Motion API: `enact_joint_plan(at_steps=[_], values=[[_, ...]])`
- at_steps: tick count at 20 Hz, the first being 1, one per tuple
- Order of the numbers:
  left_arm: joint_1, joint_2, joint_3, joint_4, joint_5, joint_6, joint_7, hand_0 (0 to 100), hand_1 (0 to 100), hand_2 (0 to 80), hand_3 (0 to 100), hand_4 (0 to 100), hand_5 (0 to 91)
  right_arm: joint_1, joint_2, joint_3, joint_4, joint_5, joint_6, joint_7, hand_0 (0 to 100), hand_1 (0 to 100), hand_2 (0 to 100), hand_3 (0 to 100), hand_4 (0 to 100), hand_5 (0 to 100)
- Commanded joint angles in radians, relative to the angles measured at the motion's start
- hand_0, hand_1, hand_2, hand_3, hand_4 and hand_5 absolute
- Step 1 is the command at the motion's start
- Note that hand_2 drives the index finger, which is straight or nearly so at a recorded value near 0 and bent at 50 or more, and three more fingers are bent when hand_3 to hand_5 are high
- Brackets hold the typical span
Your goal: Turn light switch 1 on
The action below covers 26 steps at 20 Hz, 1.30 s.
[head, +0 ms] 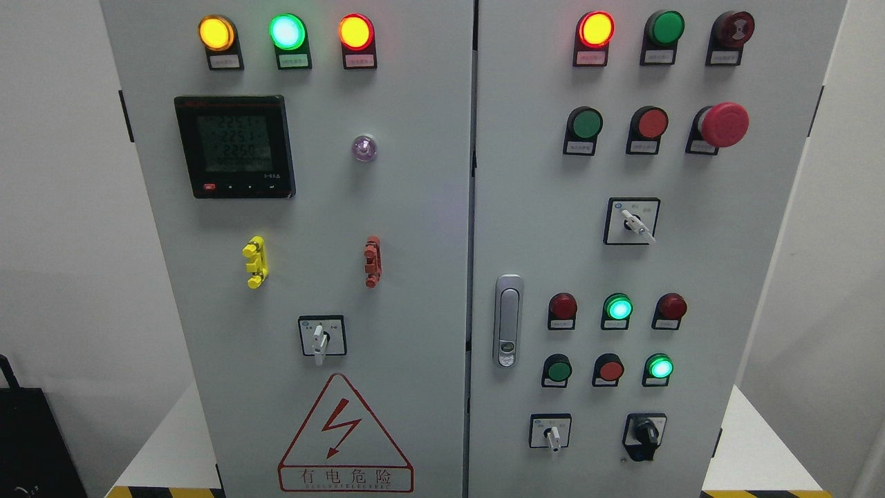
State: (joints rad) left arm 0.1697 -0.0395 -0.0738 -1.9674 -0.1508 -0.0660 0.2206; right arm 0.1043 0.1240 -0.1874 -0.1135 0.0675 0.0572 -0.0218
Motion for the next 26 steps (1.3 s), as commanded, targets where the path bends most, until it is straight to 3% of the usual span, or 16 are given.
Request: enact_joint_plan(at_steps=[1, 18, 26], values=[[-0.067, -0.043, -0.076, -0.061, -0.042, 0.066, 0.043, 20, 49, 51.2, 85, 91, 83.0, 0.000, 0.000, 0.000, 0.000, 0.000, 0.000, 0.000, 0, 0, 0, 0, 0, 0], [-0.203, -0.065, -0.100, -0.061, -0.059, 0.305, 0.197, 17, 61, 55.4, 95, 99, 84.3, 0.000, -0.001, 0.000, 0.000, 0.000, 0.000, -0.001, 0, 0, 0, 0, 0, 0], [-0.271, -0.073, -0.110, -0.059, -0.067, 0.374, 0.223, 16, 63, 55.4, 96, 99, 84.2, 0.000, 0.000, 0.000, 0.000, 0.000, 0.000, 0.000, 0, 0, 0, 0, 0, 0]])
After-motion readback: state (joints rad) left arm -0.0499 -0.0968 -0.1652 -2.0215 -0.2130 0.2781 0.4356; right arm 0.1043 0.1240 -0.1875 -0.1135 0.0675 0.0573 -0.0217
